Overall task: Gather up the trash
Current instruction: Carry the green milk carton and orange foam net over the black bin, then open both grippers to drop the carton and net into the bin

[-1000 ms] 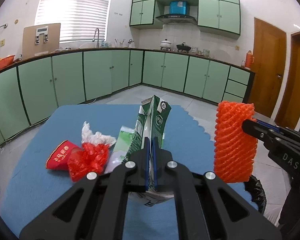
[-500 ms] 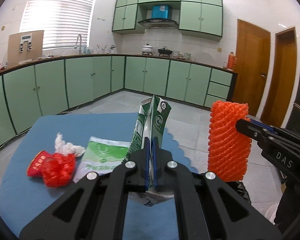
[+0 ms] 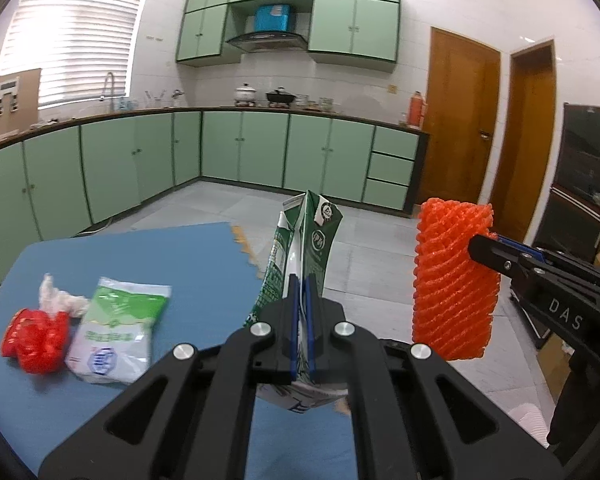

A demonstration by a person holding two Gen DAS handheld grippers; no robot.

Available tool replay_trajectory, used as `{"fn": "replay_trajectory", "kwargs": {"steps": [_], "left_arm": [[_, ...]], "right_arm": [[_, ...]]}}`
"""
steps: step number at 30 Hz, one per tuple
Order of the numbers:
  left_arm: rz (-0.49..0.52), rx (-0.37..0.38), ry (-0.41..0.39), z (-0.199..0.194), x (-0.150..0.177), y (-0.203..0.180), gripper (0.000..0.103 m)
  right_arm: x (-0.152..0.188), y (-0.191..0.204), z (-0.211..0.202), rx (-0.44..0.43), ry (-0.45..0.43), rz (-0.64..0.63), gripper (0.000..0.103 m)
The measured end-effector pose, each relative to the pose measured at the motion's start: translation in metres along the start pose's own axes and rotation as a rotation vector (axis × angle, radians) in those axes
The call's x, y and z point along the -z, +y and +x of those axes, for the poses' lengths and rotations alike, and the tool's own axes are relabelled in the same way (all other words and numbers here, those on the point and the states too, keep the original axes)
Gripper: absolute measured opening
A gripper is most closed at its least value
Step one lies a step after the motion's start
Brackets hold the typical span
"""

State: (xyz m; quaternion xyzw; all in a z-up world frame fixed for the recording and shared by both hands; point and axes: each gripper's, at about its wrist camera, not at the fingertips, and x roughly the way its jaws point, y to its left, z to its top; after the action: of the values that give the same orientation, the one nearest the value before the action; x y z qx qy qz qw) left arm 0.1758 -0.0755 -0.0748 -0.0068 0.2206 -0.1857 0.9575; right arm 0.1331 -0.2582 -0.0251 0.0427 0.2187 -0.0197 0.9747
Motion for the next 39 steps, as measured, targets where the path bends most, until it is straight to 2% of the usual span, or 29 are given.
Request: {"fn": "replay_trajectory", "kwargs": {"steps": [8,19,30,32,34,36,39], "left_arm": [[0.050,0.081,0.011,0.024,0.004,-0.049,0.002],[0.094,0.169,0.052,0.065,0.018,-0.106,0.002],[0.096,0.186,0.177,0.106,0.038,-0.122,0.002],[0.096,0.192,0.197,0.110,0.040,-0.122,0.003],[0.091,0.197,0.202,0.111,0.041,-0.122,0.007],[0.086,0.204,0.200,0.110,0.039,-0.123,0.027],[0.080,0.208,0.189,0.107,0.036,-0.122,0.029]], "right_arm": [[0.011,-0.047,-0.005,0.074,0.012,0.046,0.014],[0.041,-0.110,0.007,0.154,0.080,0.113,0.014],[0.070,-0.142,0.032,0.183,0.176,0.154,0.014],[0.074,-0.145,0.034,0.182,0.189,0.158,0.018],[0.073,-0.147,0.037,0.184,0.201,0.168,0.021],[0.074,-0.148,0.038,0.184,0.207,0.173,0.026],[0.072,-0.149,0.037,0.189,0.203,0.185,0.036]]}}
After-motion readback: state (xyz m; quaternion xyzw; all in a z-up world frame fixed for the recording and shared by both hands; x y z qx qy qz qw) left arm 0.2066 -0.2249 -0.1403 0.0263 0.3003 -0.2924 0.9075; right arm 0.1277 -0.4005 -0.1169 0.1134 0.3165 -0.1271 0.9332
